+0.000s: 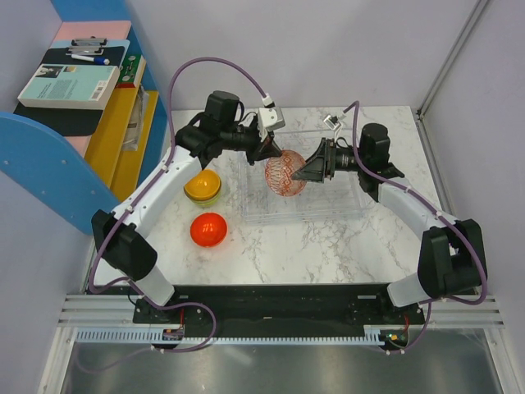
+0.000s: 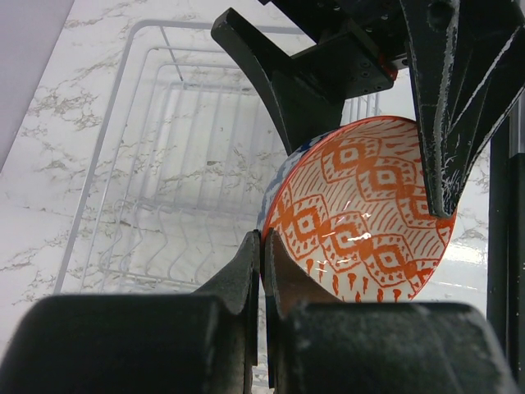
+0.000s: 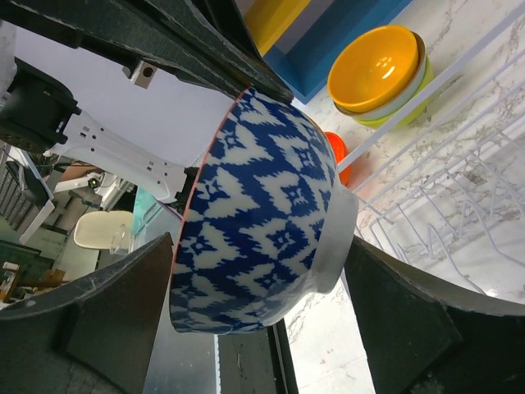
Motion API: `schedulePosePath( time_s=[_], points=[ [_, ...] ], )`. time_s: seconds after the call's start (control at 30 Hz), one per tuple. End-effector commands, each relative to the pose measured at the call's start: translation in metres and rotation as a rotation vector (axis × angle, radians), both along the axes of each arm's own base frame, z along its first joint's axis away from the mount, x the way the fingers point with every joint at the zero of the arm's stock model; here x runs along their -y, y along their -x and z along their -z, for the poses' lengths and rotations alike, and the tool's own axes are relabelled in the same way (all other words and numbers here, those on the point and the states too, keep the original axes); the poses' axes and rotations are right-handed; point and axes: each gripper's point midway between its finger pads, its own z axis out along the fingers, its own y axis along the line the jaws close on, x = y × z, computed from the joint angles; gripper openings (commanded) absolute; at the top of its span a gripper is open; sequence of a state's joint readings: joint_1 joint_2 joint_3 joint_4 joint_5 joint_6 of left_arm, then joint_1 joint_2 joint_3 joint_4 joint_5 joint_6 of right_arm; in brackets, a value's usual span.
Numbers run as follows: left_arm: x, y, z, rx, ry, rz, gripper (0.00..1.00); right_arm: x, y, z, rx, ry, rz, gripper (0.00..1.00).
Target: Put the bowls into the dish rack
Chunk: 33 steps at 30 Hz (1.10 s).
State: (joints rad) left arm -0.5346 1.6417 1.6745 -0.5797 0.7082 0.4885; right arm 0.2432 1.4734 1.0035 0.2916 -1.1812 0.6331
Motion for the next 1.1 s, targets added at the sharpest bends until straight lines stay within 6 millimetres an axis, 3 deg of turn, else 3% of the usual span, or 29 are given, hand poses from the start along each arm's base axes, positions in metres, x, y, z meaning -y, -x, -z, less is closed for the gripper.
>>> schedulePosePath(
  time_s=[0.0, 0.1, 0.2, 0.23, 0.3, 0.33, 0.37, 0.63, 0.67, 0.83, 0.87, 0.93, 0.97, 1.07],
  points=[
    [0.007, -0.004, -0.029, 0.102, 0.051, 0.02, 0.02, -0.002, 0.007, -0.016, 0.062, -0.047, -0.053, 0.88],
    [0.005, -0.003, -0.029, 0.104, 0.049, 0.019, 0.02, -0.003, 0.008, -0.016, 0.068, -0.056, -0.057, 0.82],
    [0.006, -0.003, -0.029, 0.107, 0.049, 0.018, 0.02, -0.003, 0.01, -0.018, 0.069, -0.062, -0.069, 0.63],
    [0.006, -0.003, -0.028, 0.103, 0.047, 0.019, 0.02, -0.003, 0.011, -0.018, 0.061, -0.064, -0.073, 0.46],
    [0.006, -0.003, -0.027, 0.103, 0.045, 0.018, 0.02, -0.002, 0.011, -0.019, 0.069, -0.066, -0.069, 0.28],
    [0.006, -0.003, -0.026, 0.101, 0.044, 0.018, 0.02, -0.002, 0.011, -0.02, 0.07, -0.066, -0.066, 0.1],
    [0.006, -0.003, -0.025, 0.099, 0.044, 0.021, 0.02, -0.002, 0.011, -0.02, 0.067, -0.065, -0.06, 0.02],
    [0.004, -0.005, -0.021, 0.098, 0.03, -0.002, 0.04, -0.001, 0.001, -0.01, 0.038, -0.027, 0.009, 0.0],
    [0.002, -0.006, -0.021, 0.101, 0.025, -0.015, 0.17, 0.0, -0.004, -0.005, 0.067, -0.005, 0.03, 0.0],
    [-0.014, -0.013, -0.01, 0.097, 0.011, -0.078, 0.51, 0.006, -0.016, 0.003, 0.05, 0.039, 0.094, 0.0],
    [-0.022, -0.019, -0.01, 0.092, 0.015, -0.103, 0.61, 0.007, -0.017, 0.004, 0.053, 0.05, 0.102, 0.0],
    [-0.032, -0.022, -0.011, 0.074, 0.033, -0.133, 0.71, 0.008, -0.021, 0.006, 0.068, 0.074, 0.125, 0.0],
    [-0.043, -0.029, -0.01, 0.064, 0.037, -0.169, 0.83, 0.01, -0.023, 0.008, 0.071, 0.08, 0.133, 0.0],
    [-0.07, -0.038, -0.008, 0.022, 0.055, -0.266, 0.96, 0.013, -0.031, 0.01, 0.089, 0.114, 0.176, 0.0]
  ],
)
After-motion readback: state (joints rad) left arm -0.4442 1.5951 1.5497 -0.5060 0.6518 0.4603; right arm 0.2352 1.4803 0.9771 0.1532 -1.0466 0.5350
